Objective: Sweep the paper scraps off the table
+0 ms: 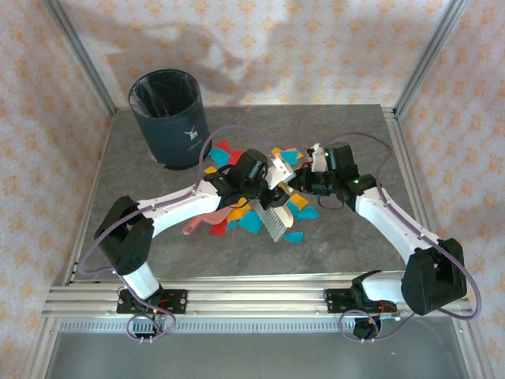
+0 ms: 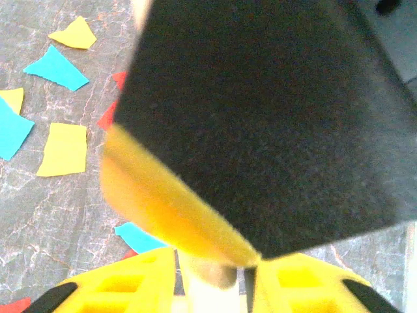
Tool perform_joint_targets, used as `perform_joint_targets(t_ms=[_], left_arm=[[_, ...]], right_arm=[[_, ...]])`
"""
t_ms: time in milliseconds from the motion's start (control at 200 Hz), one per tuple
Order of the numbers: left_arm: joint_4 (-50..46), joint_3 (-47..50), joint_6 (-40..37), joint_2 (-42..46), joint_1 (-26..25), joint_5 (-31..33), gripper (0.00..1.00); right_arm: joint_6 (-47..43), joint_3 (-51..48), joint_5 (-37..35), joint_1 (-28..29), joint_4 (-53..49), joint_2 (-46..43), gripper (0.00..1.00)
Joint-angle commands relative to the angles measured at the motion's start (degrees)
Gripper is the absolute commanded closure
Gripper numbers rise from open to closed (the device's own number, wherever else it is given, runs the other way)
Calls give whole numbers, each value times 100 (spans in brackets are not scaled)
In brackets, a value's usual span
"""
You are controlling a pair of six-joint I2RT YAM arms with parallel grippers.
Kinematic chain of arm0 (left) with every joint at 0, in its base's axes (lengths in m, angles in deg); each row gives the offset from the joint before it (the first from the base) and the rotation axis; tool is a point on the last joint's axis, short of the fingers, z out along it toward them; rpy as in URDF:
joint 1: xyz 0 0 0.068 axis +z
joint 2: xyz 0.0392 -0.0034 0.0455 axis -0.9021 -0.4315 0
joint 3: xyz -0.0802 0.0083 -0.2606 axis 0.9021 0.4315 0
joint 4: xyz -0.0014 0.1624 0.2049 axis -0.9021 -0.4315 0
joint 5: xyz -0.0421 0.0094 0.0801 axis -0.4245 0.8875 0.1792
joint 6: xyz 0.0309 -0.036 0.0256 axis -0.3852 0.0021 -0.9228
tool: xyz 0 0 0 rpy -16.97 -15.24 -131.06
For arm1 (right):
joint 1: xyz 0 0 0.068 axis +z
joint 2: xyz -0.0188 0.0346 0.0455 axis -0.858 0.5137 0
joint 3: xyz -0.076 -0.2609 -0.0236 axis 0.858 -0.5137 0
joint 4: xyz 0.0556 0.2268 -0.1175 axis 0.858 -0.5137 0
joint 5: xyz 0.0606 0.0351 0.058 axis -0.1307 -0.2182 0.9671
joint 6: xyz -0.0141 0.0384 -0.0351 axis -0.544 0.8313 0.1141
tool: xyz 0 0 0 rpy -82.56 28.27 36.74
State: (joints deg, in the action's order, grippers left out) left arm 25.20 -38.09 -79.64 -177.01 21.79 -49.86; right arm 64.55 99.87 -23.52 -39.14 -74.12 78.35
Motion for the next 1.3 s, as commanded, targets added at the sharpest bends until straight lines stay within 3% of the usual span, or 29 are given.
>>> perform_joint_targets(t_ms=[0,80,270,605,761,1056,1296], left_arm=[[-142,-192,84,133,9,128,52],[-226,-87,212,289,36,319,44],[-593,359,764,976,286,900,41],[-3240,520,1403,1780,536,2788,39],[-3777,558,1616,1506,624,2816,39],[-3851,230,1638,299,670,2636,57],[-3776,-70,1638,-454,715,2792,65]], right_arm=[[165,7,-566,-4,3,-266,100],[275,5,-660,-59,53,-330,100],[405,32,-753,-454,-25,-474,100],[199,228,-943,-1076,-467,-723,100],[130,308,-977,-1277,-592,-768,100],[76,339,-1003,-1327,-771,-904,100],[11,319,-1069,-1326,-921,-1054,100]])
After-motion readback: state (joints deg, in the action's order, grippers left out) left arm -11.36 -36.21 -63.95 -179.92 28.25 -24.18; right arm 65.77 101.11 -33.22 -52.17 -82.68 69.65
